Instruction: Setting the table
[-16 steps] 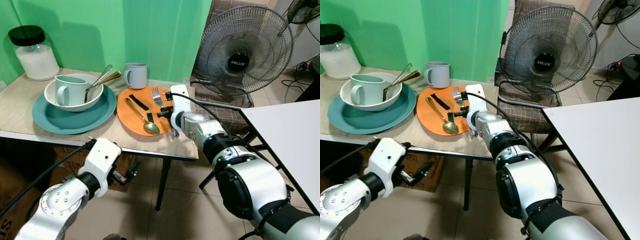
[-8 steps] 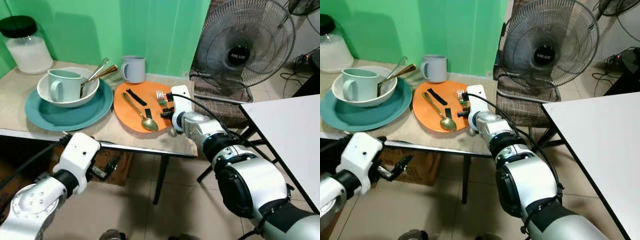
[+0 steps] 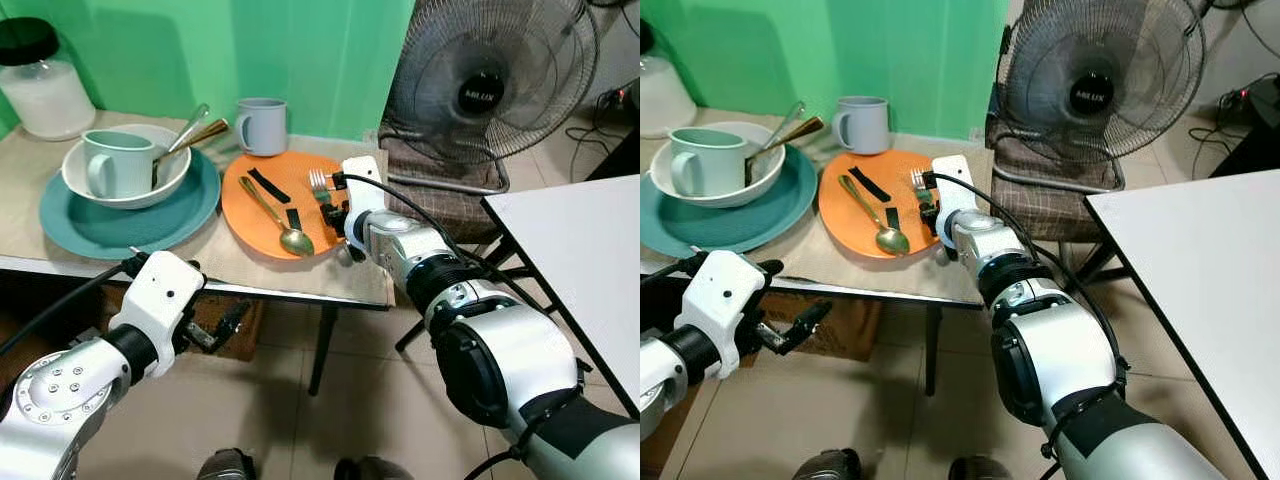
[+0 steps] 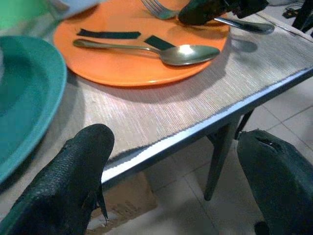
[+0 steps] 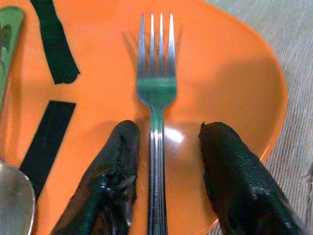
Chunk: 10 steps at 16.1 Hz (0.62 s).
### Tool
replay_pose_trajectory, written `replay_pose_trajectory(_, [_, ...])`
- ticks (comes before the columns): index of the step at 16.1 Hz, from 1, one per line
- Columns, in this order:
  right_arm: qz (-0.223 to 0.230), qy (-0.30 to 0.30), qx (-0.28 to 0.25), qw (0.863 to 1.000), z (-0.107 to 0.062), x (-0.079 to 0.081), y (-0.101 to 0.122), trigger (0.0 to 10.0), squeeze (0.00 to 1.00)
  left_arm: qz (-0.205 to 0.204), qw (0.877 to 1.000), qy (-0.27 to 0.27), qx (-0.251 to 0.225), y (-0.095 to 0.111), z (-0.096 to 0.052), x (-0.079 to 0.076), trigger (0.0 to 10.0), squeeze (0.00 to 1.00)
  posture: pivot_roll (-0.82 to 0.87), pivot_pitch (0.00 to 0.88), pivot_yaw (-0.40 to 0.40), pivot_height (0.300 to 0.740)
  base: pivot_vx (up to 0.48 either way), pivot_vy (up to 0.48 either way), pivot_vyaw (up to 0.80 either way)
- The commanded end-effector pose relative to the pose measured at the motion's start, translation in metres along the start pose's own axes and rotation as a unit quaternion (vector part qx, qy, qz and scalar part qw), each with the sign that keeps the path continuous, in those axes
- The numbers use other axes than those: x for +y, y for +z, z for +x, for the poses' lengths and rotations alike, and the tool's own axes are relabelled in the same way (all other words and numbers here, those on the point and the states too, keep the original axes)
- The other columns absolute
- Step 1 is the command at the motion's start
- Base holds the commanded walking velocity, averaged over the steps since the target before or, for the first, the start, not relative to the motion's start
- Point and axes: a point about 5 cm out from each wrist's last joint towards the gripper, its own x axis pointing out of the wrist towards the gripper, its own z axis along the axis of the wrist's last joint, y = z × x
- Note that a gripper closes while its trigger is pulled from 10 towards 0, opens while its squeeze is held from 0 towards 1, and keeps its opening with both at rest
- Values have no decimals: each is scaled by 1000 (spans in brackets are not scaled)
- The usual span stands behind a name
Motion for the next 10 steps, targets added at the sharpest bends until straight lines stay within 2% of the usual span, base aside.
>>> replay_pose_trajectory(1, [0, -23, 21, 1000, 0, -6, -8, 10000, 0, 5, 1000, -14, 0, 2, -2, -4, 10000, 0, 59, 172, -98, 740, 0, 0, 0])
replay_pose_trajectory(2, [8, -26, 24, 999, 0, -6, -9, 10000, 0, 4, 1000, -15, 0, 2, -2, -5, 10000, 0, 59, 172, -100, 740, 0, 0, 0])
replay_pose_trajectory(3, [15, -27, 26, 999, 0, -7, -10, 7490, 0, 3, 1000, -16, 2, 2, -3, -5, 10000, 0, 60, 172, -101, 740, 0, 0, 0])
replay_pose_trajectory(4, [25, -18, 27, 999, 0, -5, -10, 2314, 0, 2, 1000, -17, 4, 1, -3, -6, 10000, 0, 59, 172, -104, 740, 0, 0, 0])
replay_pose_trajectory(5, [26, -16, 26, 999, 0, -4, -10, 0, 0, 2, 1000, -18, 4, 1, -3, -6, 10000, 0, 60, 170, -104, 740, 0, 0, 0])
replay_pose_trajectory(10, [26, -9, 26, 999, 0, -2, -8, 0, 0, -3, 1000, -28, -5, 5, -2, -8, 10000, 0, 61, 169, -102, 740, 0, 0, 0])
